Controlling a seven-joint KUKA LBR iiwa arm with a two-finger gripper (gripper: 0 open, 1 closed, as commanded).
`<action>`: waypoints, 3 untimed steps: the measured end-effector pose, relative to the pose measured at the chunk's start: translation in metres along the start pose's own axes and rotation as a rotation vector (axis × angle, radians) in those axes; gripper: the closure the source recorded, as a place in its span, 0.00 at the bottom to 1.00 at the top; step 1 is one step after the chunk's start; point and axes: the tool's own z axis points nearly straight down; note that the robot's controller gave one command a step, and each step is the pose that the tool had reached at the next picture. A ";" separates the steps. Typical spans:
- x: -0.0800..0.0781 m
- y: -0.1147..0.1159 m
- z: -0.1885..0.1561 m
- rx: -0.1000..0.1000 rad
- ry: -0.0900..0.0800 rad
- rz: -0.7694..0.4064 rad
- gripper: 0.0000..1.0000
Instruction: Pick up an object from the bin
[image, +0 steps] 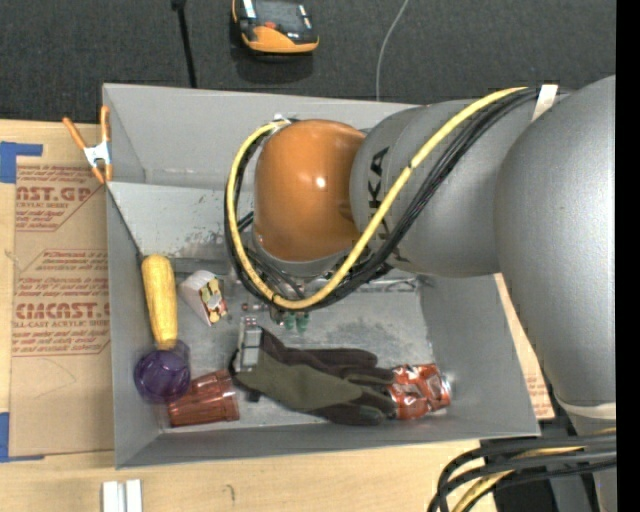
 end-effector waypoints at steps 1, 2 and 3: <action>-0.002 -0.001 -0.005 -0.001 -0.008 0.002 0.00; 0.025 -0.076 0.075 0.000 -0.011 -0.054 0.00; 0.030 -0.097 0.098 0.002 -0.002 -0.075 0.00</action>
Offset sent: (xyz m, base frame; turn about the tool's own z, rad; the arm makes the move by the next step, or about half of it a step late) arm -0.0352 -0.1049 -0.1054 -0.0688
